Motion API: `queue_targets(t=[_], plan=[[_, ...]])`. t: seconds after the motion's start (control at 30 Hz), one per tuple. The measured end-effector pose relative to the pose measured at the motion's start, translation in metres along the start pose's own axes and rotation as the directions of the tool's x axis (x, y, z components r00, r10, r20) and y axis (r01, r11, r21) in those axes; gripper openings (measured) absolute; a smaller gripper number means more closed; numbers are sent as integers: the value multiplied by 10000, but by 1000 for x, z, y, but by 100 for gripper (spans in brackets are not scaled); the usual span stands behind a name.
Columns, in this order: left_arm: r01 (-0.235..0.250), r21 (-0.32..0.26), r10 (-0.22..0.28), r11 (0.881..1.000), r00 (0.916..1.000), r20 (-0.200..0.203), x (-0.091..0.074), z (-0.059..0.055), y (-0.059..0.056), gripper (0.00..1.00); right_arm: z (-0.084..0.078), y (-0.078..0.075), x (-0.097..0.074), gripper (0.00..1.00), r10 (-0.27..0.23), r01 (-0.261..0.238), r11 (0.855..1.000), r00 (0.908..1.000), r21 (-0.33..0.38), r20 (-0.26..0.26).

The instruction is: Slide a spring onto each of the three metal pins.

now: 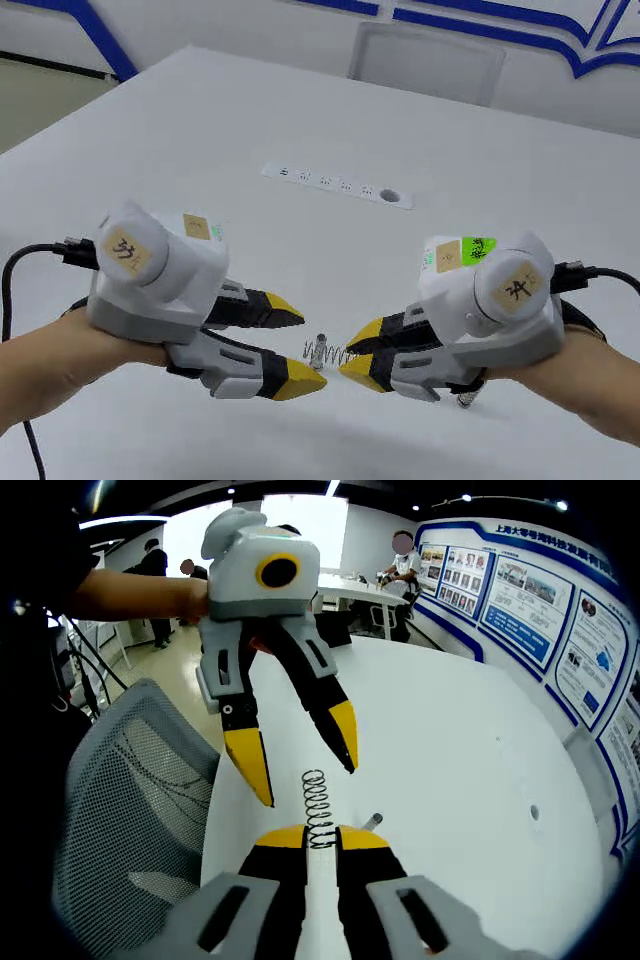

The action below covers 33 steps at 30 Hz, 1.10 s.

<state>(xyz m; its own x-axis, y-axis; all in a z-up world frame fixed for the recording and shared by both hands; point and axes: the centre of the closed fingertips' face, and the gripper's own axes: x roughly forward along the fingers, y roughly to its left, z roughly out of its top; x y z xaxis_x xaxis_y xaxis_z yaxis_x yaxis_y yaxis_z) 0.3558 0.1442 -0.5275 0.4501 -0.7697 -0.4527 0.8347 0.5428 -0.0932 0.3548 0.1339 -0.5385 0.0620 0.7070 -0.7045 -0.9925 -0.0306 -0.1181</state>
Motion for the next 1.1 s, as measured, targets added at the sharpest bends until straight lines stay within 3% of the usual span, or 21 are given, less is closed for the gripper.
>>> queue_targets(t=[0.23, 0.5, 0.7, 1.1], plan=[[569, 548, -549, 9969, 9978, -378, 5, -1, -18, 27, 5, 14, -13, 11, 194, -187, 9987, 9997, -475, 141], [1004, 769, -980, 9920, 9946, -348, 7, 2, -30, 16, 9, 23, -18, 11, 383, -363, 9977, 9987, -568, 349], [1777, 1313, -1729, 9753, 9838, -467, 1, 5, -47, 11, 12, 32, -24, 11, 769, -735, 9953, 9957, -633, 523], [1857, 2002, -1767, 9620, 9823, -623, -3, 9, -49, 9, 18, 35, -28, 11, 1004, -949, 9919, 9928, -839, 647]])
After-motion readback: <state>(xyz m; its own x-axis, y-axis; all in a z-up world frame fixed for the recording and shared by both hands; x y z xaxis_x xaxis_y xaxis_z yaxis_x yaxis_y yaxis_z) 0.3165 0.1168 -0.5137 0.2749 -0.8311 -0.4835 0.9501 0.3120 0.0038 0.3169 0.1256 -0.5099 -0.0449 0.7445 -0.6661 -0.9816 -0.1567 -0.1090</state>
